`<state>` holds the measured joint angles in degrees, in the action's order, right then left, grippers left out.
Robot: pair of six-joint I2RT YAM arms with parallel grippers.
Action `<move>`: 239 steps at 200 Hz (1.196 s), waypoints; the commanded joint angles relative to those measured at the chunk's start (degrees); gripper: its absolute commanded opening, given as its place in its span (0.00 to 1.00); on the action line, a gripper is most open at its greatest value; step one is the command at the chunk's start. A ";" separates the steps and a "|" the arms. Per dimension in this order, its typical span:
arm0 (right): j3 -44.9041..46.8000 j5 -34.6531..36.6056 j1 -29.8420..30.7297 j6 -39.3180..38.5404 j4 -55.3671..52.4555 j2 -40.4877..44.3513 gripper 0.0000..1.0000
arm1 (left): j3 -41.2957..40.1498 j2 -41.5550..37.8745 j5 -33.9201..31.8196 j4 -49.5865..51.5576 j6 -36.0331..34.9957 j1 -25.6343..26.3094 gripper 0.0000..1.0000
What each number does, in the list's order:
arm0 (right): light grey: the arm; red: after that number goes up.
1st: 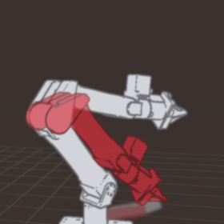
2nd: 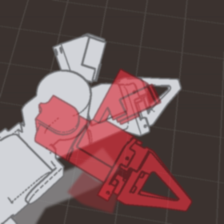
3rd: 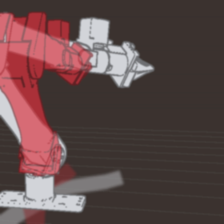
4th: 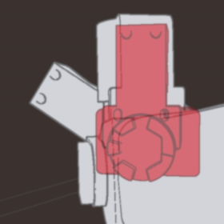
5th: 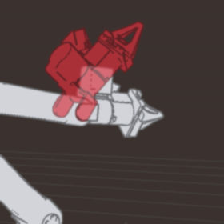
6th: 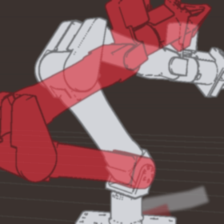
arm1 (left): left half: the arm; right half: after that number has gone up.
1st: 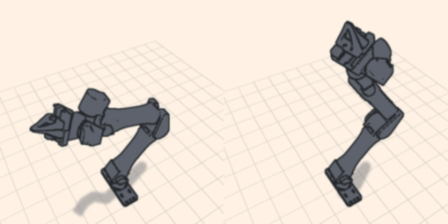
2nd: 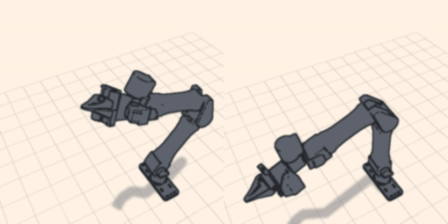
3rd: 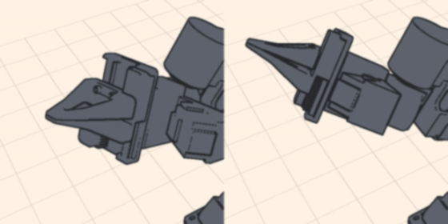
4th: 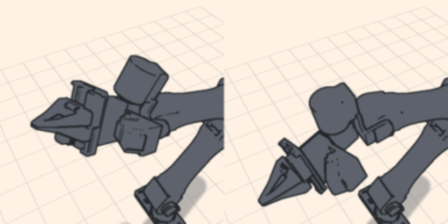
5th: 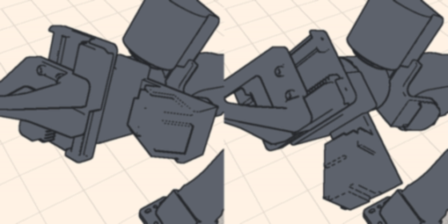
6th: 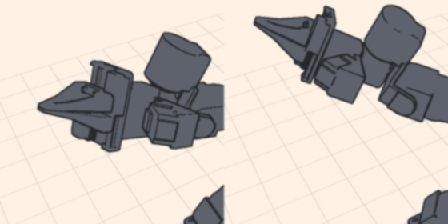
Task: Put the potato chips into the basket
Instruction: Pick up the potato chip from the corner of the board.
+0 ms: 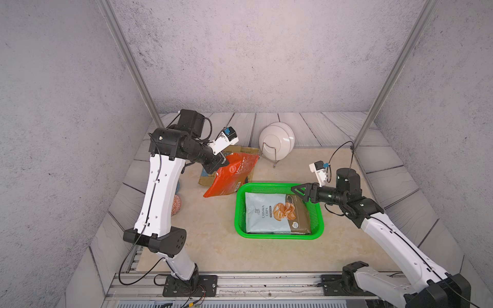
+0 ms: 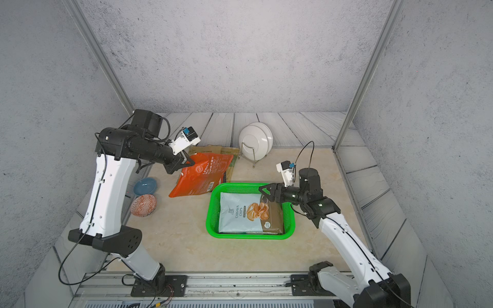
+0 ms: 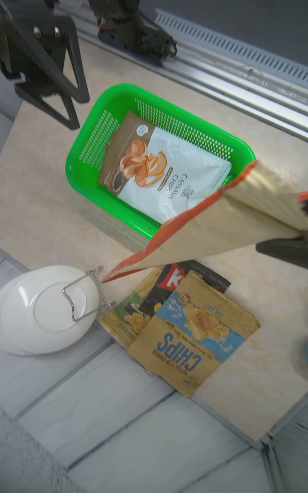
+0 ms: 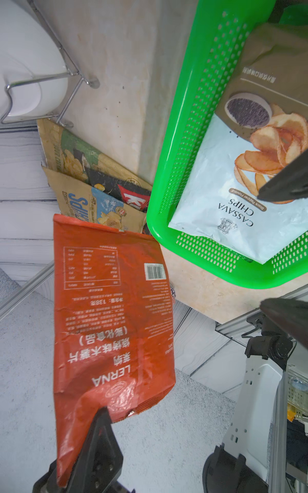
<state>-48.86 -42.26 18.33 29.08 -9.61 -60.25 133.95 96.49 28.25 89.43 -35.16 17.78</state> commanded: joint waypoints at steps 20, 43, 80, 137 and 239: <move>3.25 -9.77 0.32 4.20 11.54 -0.61 0.63 | 1.41 -3.12 10.56 2.31 -0.15 2.73 0.00; 3.96 -11.85 0.26 5.84 15.36 -1.78 0.64 | 1.41 -4.54 11.87 0.30 2.10 3.23 0.00; 4.17 -13.30 0.27 4.96 16.89 -2.36 0.65 | 1.23 -6.03 16.12 -0.57 4.03 3.23 0.00; 5.00 -11.74 0.11 2.05 20.35 -0.32 0.66 | -5.77 -10.67 26.21 -2.99 5.18 3.23 0.00; 0.14 -16.73 -7.38 6.25 26.62 -4.68 0.66 | -11.22 -13.17 30.05 -3.63 5.55 3.23 0.00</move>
<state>-46.44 -55.55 11.60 33.67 12.84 -62.96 123.35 84.68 54.76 87.09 -29.91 20.75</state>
